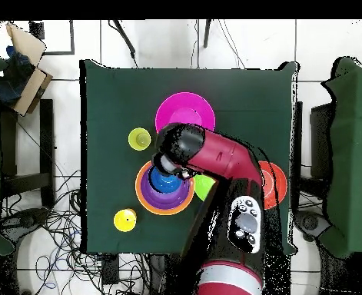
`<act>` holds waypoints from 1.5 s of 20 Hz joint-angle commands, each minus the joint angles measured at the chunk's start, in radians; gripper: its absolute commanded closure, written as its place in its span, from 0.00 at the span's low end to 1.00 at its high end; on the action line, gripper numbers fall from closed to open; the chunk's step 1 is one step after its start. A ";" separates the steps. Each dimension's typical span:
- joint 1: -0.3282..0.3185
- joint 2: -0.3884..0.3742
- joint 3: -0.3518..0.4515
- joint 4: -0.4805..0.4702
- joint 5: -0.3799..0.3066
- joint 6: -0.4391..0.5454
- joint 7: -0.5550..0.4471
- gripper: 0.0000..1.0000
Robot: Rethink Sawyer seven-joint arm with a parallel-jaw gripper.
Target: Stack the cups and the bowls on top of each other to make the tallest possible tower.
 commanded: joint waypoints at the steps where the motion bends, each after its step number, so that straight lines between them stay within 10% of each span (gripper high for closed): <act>1: -0.067 0.032 0.110 -0.112 -0.128 0.101 -0.190 0.00; 30: -0.185 0.149 0.198 -0.352 -0.234 0.040 -0.165 0.00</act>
